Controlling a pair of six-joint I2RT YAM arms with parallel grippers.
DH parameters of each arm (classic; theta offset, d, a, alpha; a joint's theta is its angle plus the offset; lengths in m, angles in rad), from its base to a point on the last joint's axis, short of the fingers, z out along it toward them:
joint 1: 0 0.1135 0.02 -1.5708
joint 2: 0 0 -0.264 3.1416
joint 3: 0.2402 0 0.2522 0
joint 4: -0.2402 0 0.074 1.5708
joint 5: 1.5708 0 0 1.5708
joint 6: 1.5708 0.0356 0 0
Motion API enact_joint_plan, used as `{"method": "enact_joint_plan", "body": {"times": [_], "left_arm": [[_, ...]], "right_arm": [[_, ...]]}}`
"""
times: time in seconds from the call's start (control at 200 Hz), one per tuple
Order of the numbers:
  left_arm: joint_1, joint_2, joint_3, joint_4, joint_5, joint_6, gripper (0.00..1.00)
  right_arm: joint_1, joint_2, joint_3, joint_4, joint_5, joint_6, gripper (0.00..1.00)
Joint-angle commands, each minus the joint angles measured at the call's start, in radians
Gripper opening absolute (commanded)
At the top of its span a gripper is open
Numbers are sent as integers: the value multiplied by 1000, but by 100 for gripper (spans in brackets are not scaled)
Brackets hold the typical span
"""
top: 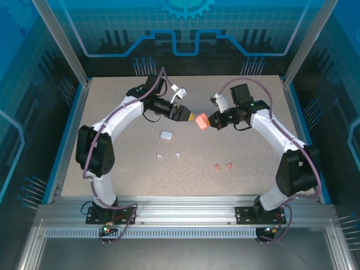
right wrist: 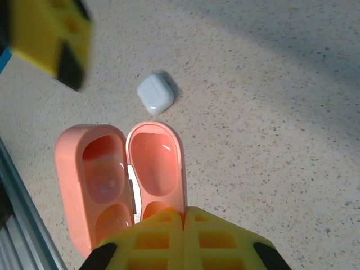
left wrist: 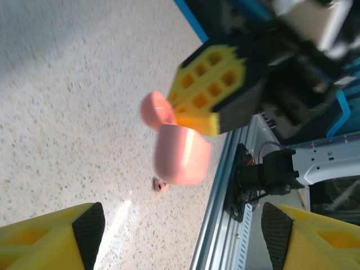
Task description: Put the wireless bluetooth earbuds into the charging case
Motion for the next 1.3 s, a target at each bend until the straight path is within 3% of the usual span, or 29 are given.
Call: {"method": "enact_joint_plan", "body": {"times": [0.0,0.345,0.55,0.755,1.291], "left_arm": [[-2,41,63,-174,82,106,75],[-26,93,106,-212,135,140,60],[-36,102,92,-210,137,147,61],[-38,121,85,-214,155,157,54],[-45,142,90,-213,161,157,47]], "right_arm": [[33,19,43,-77,-2,-70,0],[70,62,86,-100,-4,-80,0],[70,68,95,-103,-5,-83,0],[70,72,98,-100,-7,-81,0],[73,76,104,-94,-24,-73,0]]}}
